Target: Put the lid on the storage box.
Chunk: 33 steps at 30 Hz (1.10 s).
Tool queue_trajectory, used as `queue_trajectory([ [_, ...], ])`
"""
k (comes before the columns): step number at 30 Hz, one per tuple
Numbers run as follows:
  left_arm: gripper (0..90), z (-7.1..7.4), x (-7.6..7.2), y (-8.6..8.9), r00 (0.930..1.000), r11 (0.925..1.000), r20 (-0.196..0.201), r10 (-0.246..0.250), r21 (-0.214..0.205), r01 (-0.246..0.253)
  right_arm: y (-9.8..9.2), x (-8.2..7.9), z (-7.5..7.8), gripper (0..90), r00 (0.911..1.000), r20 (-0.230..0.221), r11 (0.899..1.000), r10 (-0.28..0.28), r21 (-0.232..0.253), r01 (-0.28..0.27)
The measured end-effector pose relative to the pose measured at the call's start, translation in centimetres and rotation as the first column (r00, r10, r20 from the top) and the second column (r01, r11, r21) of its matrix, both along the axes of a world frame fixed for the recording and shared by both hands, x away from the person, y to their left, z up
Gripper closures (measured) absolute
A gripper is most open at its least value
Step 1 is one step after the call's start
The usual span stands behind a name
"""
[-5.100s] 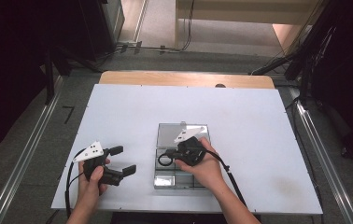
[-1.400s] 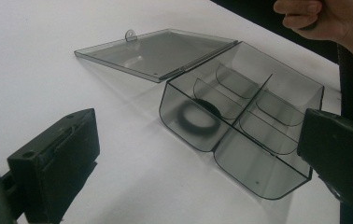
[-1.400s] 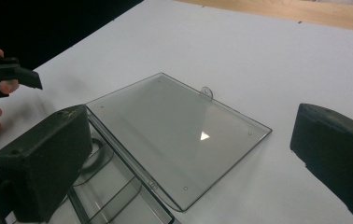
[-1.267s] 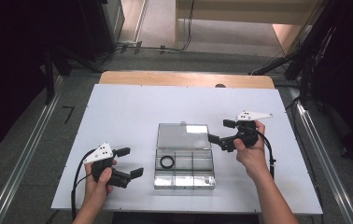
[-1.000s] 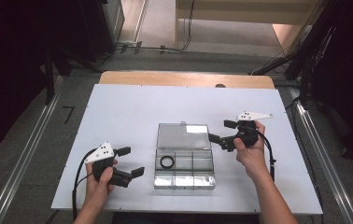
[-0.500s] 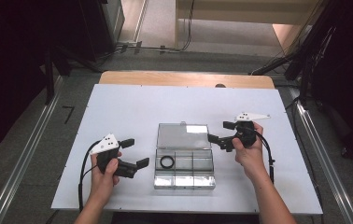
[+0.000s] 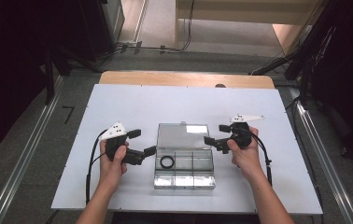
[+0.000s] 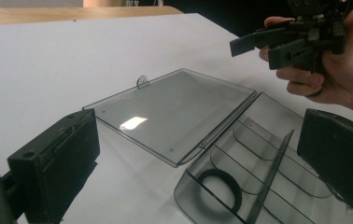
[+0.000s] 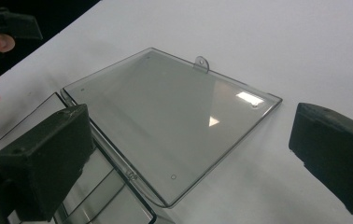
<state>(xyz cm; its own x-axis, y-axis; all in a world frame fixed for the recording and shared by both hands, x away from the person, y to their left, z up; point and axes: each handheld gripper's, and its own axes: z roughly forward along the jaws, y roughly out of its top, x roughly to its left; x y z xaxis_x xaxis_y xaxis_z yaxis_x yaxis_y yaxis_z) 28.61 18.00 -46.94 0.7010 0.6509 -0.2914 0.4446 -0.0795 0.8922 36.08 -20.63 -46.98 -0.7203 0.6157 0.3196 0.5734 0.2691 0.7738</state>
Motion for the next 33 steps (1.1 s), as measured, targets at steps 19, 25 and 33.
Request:
queue_trajectory([
  [19, 0.0, -1.4, 4.3, -1.8, 0.9978, 0.9984, -0.065, 0.016, -0.054, -0.020, 0.8, 0.1, -1.1, 7.1, 0.9980, -0.062, 1.000, -0.015, 0.009, 0.016],
  [25, 1.5, -2.1, 5.0, -2.0, 0.9905, 0.9968, -0.130, 0.044, -0.060, -0.052, 0.8, 0.1, -1.2, 10.7, 0.9963, -0.082, 1.000, -0.026, 0.014, 0.027],
  [33, 14.0, -2.9, 5.6, -2.3, 0.9641, 0.9920, -0.246, 0.101, -0.049, -0.116, 0.9, 0.1, -1.5, 12.2, 0.9932, -0.110, 0.999, -0.037, 0.016, 0.039],
])
